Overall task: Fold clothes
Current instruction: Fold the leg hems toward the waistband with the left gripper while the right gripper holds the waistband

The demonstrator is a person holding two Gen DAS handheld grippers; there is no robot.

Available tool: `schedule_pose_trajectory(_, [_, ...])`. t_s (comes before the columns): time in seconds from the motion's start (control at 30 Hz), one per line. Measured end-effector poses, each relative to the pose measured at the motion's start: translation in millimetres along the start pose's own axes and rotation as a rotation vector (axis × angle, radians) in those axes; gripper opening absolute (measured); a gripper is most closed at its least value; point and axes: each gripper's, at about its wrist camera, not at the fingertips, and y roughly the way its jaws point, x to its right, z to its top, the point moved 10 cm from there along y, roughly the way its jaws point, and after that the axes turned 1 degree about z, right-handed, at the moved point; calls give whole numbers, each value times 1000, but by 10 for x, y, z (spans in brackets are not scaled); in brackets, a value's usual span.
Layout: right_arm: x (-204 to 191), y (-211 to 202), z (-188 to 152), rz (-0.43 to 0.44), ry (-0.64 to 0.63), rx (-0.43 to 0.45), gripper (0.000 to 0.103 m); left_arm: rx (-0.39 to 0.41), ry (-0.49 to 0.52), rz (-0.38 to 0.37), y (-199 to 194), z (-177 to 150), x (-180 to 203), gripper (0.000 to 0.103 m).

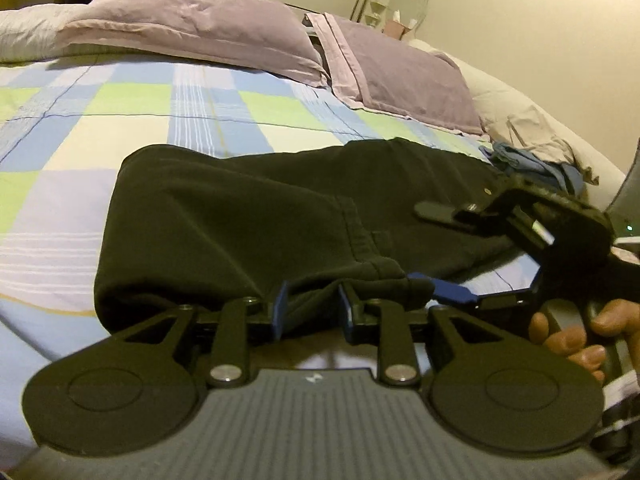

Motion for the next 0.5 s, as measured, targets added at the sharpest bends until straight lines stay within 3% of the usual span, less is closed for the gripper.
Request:
schedule_pose_trajectory(0.2, [78,-62,-12,-54,4,-22,66,12,6,-56,-263,-63,17,32])
schedule_pose_trajectory(0.43, [126,176,-201,-40,94,-125,65,36,-101,-11,-393,-85,-230,31])
schedule_pose_trajectory(0.47, [130,224,-183,-44,106,-126,59,50,-114,-12,-428,-57,-260,31])
schedule_pose_trajectory(0.5, [106,260,-155,-41,105,-127,44,64,-128,-13,-464,-29,-291,31])
